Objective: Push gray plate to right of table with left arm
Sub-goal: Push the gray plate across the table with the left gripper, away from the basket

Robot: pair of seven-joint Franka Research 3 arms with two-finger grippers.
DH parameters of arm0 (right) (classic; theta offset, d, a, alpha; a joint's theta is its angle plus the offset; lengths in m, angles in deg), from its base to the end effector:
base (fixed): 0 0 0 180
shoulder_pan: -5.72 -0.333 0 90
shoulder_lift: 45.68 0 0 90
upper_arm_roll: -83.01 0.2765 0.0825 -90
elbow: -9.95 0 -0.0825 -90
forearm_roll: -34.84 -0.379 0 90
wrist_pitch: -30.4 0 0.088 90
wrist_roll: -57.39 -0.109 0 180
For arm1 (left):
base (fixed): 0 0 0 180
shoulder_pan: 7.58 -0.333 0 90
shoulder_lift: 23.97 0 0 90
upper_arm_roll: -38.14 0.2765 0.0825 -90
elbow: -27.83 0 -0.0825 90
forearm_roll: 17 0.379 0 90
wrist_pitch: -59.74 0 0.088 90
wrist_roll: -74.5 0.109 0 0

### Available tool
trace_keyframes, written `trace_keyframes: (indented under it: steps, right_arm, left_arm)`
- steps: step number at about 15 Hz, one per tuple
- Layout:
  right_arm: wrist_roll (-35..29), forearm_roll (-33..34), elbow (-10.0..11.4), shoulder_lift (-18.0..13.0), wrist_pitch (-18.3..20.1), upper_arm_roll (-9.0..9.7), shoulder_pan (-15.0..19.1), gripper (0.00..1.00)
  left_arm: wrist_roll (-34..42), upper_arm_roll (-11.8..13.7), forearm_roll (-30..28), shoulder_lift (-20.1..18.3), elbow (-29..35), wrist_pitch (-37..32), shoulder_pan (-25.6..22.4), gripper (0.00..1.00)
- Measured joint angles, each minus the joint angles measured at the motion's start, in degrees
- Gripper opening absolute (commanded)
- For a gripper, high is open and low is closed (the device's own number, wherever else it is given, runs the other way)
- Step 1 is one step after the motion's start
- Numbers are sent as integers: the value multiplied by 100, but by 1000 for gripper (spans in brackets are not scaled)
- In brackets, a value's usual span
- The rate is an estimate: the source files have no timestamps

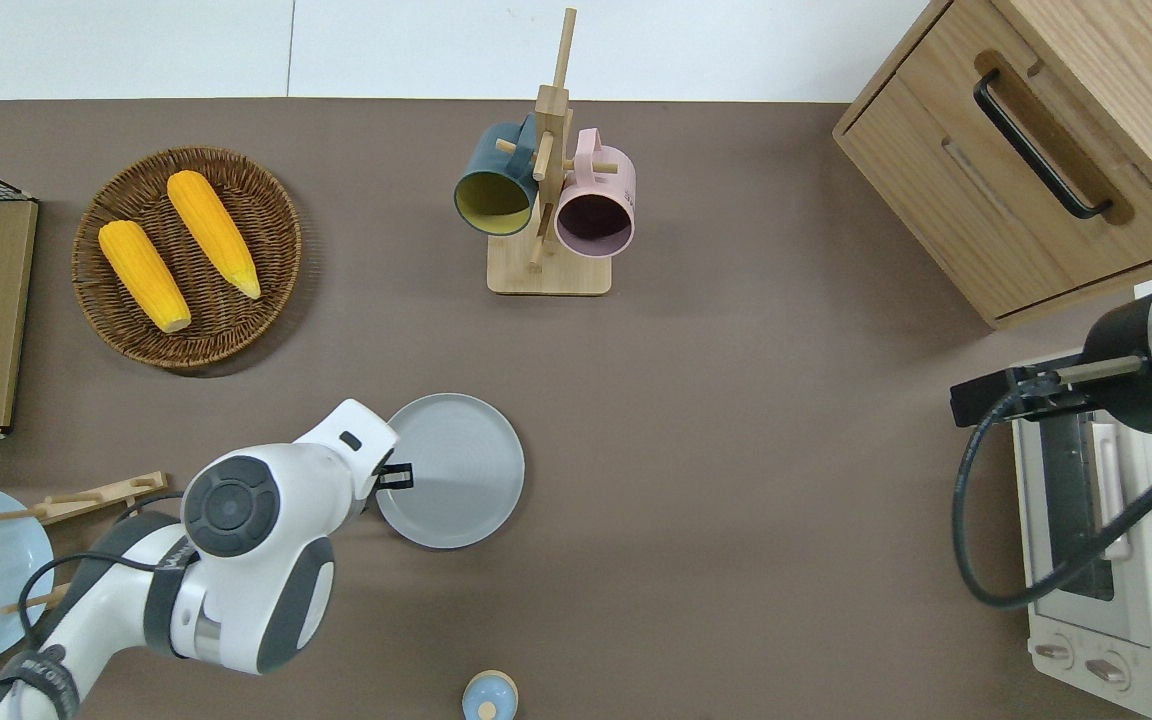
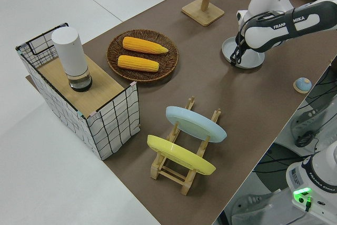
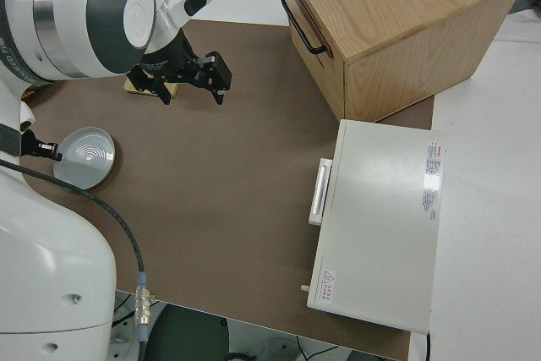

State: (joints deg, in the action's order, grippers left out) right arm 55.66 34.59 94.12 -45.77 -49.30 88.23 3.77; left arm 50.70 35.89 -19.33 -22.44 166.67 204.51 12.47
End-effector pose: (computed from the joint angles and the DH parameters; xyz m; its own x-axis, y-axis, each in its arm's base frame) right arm 0.5257 0.0667 0.6154 0.9925 0.0952 -0.0765 0.0953 -0.9954 -0.0019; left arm 0.4546 -0.1861 0.2660 0.9965 0.0601 0.0589 0.0568 -0.9968 0.0555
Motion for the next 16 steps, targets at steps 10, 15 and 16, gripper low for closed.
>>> trace_keyframes:
  steps: [10, 15, 16]
  right_arm:
    - [0, 0, 0, 0, 0, 0, 0, 983]
    - [0, 0, 0, 0, 0, 0, 0, 983]
    - [0, 0, 0, 0, 0, 0, 0, 983]
  left_arm:
    - [-1934, -938, 0, 1148, -1437, -33, 527, 0]
    - [-2557, -979, 1, 1675, -2250, -427, 1010, 0]
    - [-2678, -980, 7, 1791, -2430, -517, 1127, 0]
